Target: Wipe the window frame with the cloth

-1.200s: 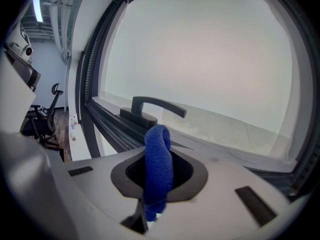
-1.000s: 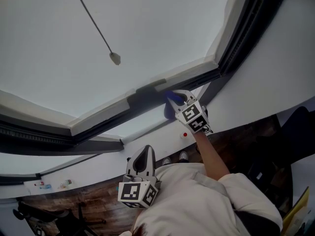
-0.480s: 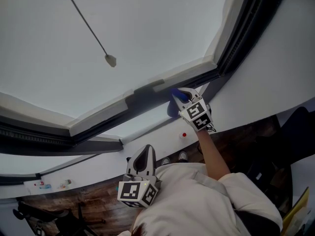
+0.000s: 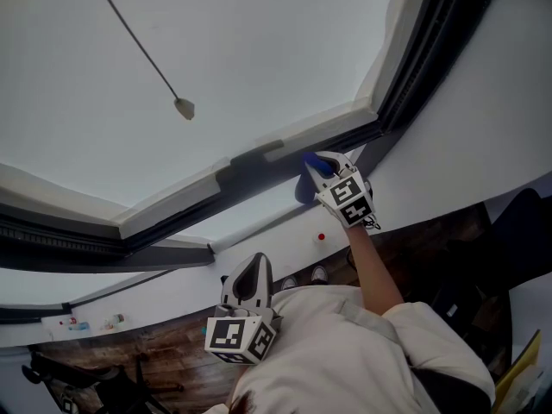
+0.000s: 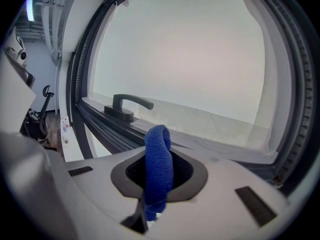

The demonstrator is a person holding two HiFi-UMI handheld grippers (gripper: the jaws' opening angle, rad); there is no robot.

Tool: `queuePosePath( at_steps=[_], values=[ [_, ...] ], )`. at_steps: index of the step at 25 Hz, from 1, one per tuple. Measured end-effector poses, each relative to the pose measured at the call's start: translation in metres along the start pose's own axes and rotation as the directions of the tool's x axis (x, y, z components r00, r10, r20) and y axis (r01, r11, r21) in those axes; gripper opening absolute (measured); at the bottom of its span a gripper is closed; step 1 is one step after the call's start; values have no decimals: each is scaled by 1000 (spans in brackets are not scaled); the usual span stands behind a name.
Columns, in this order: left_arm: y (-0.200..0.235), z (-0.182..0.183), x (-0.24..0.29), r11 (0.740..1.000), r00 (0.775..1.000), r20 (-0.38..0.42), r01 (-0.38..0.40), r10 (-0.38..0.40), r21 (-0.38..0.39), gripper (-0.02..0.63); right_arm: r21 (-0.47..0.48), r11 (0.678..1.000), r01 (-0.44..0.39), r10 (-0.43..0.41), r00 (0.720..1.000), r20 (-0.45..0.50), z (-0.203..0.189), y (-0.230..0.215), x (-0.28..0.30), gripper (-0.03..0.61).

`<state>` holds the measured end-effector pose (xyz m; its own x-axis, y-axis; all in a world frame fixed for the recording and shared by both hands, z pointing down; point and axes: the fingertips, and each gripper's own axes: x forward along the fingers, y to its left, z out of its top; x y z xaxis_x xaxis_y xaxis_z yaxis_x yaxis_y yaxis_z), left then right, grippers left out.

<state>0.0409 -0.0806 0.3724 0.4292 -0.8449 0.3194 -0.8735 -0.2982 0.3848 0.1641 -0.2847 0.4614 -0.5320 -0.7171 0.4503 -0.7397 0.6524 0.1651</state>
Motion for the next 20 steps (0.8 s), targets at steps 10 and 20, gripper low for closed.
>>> queuePosePath(
  at_steps=[10,20],
  values=[
    [-6,-2,6,1000,1000,2,-9,9,2,5,11,1000,2,-2,1000,10,-3,-10,-3,46],
    [-16,-3,15,1000,1000,1,-11,11,7,5,20,1000,-2,2,1000,22,-7,-23,-7,46]
  ],
)
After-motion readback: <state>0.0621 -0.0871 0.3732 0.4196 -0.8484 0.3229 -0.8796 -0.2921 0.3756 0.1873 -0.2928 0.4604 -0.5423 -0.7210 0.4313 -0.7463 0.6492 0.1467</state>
